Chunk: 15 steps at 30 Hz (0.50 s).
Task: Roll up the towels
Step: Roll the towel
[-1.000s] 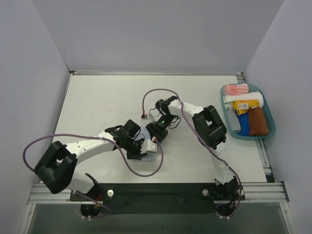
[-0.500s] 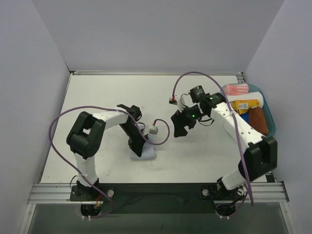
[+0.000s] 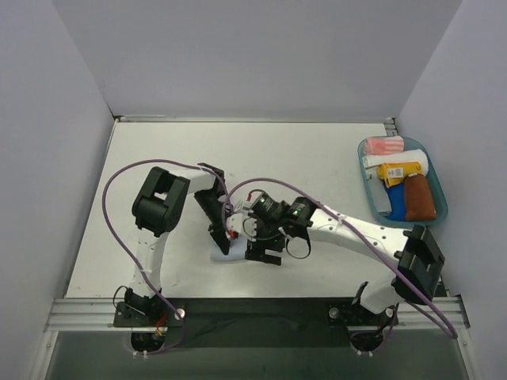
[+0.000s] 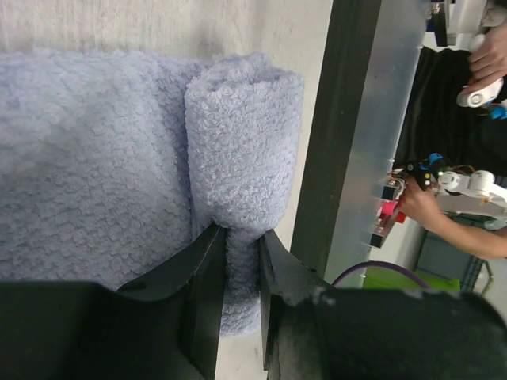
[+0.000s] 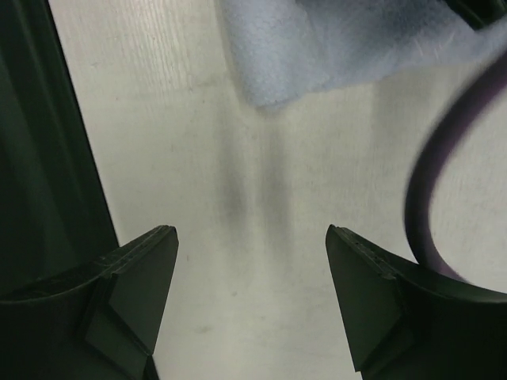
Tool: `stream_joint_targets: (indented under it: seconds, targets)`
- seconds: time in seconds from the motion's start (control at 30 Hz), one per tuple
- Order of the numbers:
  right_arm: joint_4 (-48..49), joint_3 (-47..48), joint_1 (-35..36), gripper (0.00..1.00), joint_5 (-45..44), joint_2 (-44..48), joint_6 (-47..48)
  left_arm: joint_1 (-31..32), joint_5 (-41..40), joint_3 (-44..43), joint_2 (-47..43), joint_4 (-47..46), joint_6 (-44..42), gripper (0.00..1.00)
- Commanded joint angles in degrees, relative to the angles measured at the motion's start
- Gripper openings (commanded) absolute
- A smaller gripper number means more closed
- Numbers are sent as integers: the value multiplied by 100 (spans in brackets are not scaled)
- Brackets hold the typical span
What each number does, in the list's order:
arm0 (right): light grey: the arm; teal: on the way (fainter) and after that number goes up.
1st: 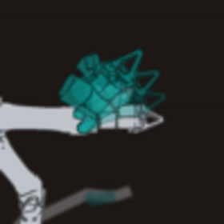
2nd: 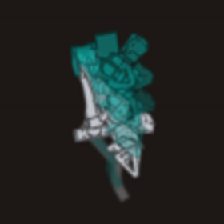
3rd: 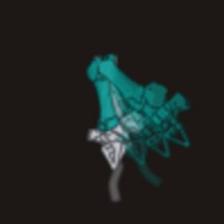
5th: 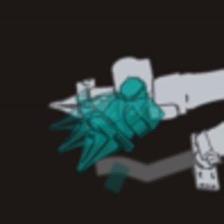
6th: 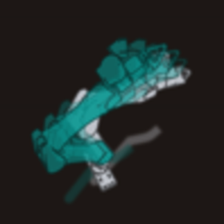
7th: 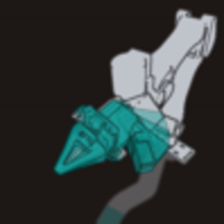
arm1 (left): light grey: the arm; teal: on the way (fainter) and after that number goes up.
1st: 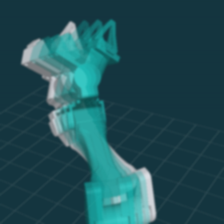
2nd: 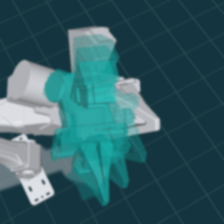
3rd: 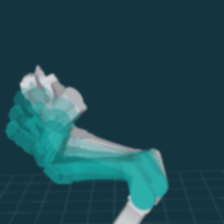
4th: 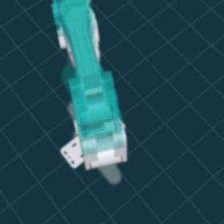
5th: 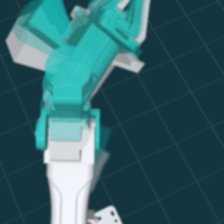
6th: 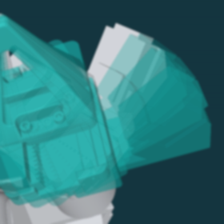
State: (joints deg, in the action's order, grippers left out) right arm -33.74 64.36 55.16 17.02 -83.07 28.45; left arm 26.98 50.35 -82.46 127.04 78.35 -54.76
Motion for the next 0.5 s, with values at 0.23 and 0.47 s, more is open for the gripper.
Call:
stream_joint_targets:
  seconds: [0.23,0.47]
  targets:
    - [1878,147,1181,77,-1412,-1474,750,-61,-693,-209,567,-320,-650,21]
    - [2354,130,1182,64,-973,-1967,838,-140,-561,-324,655,-232,-694,23]
